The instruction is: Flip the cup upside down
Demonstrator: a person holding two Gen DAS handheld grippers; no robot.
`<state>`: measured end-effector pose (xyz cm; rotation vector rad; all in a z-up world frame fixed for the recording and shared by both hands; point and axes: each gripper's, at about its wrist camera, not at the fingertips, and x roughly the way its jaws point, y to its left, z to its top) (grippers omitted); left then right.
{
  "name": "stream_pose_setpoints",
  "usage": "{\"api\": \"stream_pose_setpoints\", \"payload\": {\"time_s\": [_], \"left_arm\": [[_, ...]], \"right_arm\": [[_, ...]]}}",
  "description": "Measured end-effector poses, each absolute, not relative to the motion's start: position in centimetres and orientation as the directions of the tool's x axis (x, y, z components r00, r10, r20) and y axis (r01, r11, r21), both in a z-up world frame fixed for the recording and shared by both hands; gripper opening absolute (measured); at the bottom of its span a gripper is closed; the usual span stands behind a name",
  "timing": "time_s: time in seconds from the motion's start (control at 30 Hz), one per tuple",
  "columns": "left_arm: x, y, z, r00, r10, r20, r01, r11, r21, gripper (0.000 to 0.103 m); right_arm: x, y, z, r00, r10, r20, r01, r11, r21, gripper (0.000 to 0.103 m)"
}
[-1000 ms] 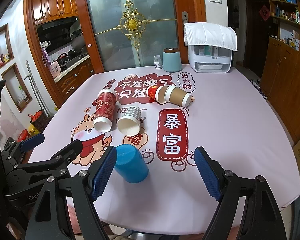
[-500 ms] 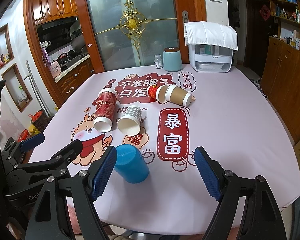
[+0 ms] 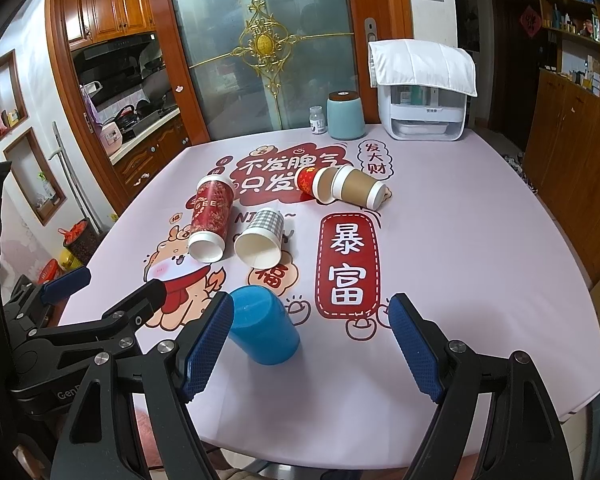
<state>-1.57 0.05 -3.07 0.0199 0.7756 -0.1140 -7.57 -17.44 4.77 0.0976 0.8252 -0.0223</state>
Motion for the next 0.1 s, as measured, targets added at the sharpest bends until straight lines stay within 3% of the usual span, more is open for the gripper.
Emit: {"api": "stream_pose_setpoints", "payload": {"time_s": [0.1], "left_arm": [[-1.56,0.04,-3.08,0.708,-0.094,-0.7,0.11,0.994,-0.023,0.102]], "right_arm": [[-7.55,-17.47,4.78,0.678,0.018,-0.735,0.058,0.995,0.078,0.081]]}}
